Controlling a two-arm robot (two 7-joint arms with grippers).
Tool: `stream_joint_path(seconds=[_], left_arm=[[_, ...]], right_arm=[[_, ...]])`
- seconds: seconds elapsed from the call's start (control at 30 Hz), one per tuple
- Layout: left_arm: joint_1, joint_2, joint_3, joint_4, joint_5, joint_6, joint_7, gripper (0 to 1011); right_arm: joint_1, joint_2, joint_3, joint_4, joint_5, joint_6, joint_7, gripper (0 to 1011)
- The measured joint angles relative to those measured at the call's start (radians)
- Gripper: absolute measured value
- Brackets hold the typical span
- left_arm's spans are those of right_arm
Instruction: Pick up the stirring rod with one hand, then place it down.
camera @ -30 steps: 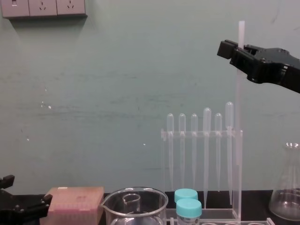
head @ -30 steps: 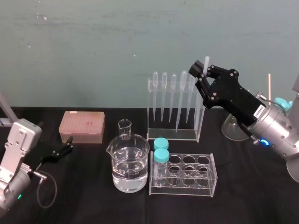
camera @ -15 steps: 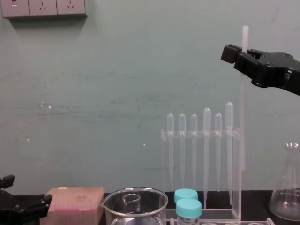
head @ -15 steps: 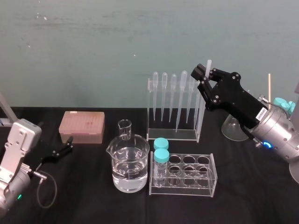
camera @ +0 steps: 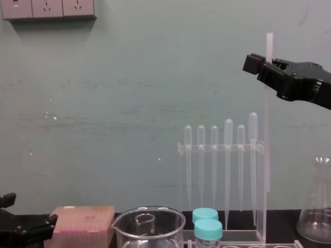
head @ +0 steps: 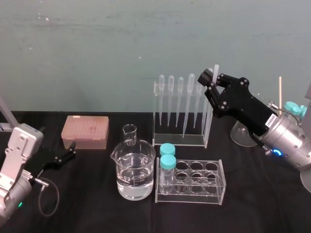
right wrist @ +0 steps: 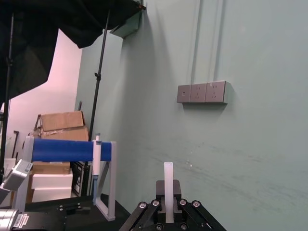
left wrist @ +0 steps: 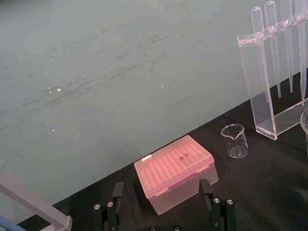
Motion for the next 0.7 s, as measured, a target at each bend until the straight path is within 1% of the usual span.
stream_joint_path(seconds=[0.7], left_arm=[[0.000, 0.000, 0.000, 0.000, 0.000, 0.000, 0.000, 1000]], right_arm=[[-0.005, 0.004, -0.004, -0.002, 0.010, 0.009, 0.003, 68]])
